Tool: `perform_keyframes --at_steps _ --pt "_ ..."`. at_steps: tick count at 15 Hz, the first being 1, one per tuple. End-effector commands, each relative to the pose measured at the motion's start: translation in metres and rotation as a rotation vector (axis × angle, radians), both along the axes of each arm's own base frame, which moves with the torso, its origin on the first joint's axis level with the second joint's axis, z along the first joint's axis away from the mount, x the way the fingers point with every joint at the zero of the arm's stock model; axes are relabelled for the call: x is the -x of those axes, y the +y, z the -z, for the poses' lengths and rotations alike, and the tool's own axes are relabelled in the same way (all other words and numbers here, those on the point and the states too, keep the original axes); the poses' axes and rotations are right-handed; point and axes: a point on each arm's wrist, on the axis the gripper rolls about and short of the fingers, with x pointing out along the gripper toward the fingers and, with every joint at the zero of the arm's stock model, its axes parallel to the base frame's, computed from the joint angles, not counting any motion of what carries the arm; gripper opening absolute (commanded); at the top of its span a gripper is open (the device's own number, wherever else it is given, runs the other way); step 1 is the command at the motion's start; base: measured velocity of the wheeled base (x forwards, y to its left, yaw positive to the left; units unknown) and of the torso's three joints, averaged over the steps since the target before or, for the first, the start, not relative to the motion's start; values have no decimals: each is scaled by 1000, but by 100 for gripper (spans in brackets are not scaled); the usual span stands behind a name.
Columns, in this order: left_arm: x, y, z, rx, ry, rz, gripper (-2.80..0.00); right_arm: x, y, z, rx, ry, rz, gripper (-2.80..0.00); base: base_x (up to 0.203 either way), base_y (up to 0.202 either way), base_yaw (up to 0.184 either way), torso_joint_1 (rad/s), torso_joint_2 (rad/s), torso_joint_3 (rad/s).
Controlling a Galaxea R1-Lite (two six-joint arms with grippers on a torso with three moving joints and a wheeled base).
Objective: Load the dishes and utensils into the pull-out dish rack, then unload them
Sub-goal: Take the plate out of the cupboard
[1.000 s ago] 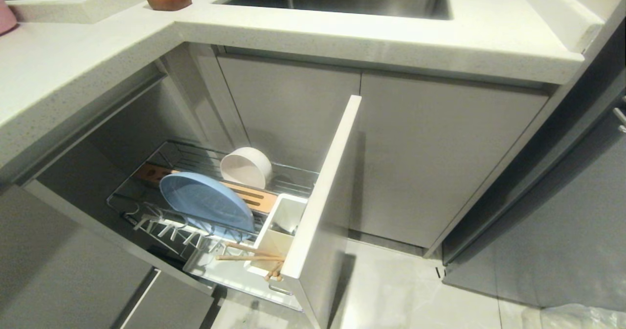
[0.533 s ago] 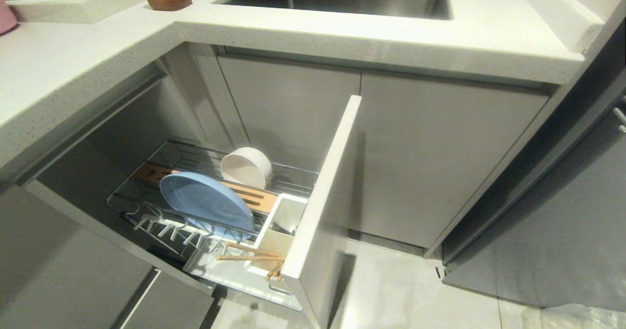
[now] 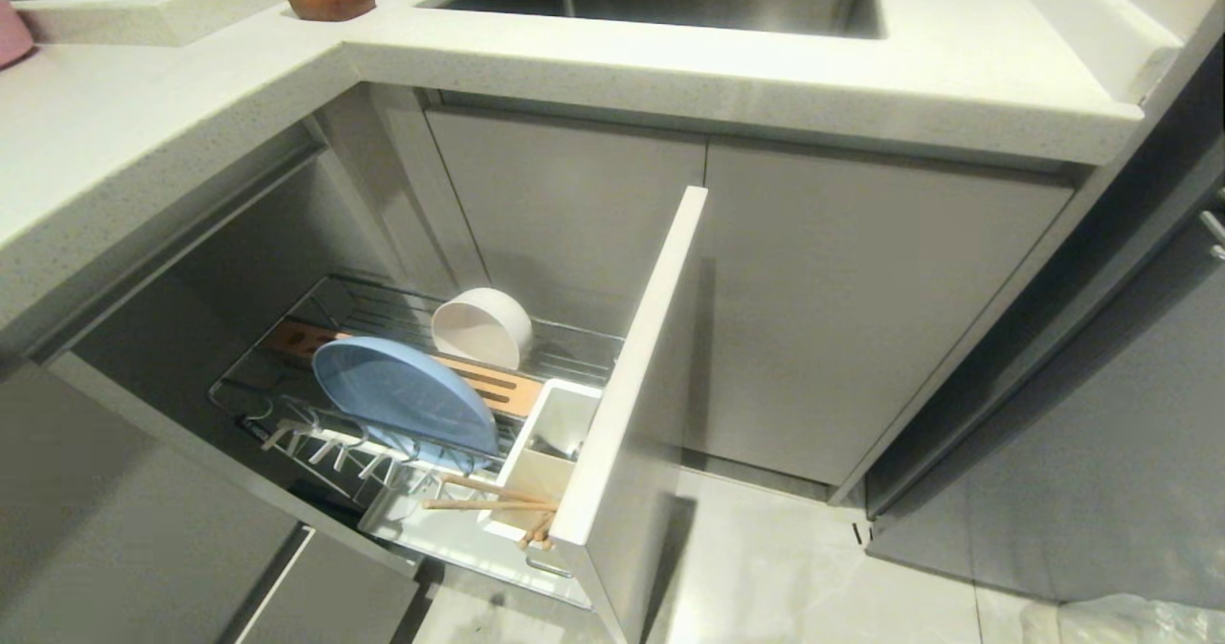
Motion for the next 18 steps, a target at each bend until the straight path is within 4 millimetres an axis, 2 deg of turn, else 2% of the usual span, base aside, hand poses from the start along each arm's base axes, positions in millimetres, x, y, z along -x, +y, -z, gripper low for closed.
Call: perform_keyframes --at_steps 1,18 --pt "0 0 0 1 1 0 -280 0 0 0 0 1 0 -280 0 0 0 0 0 0" --pt "0 0 0 0 1 -1 -280 0 0 0 0 1 0 -280 0 0 0 0 0 0"
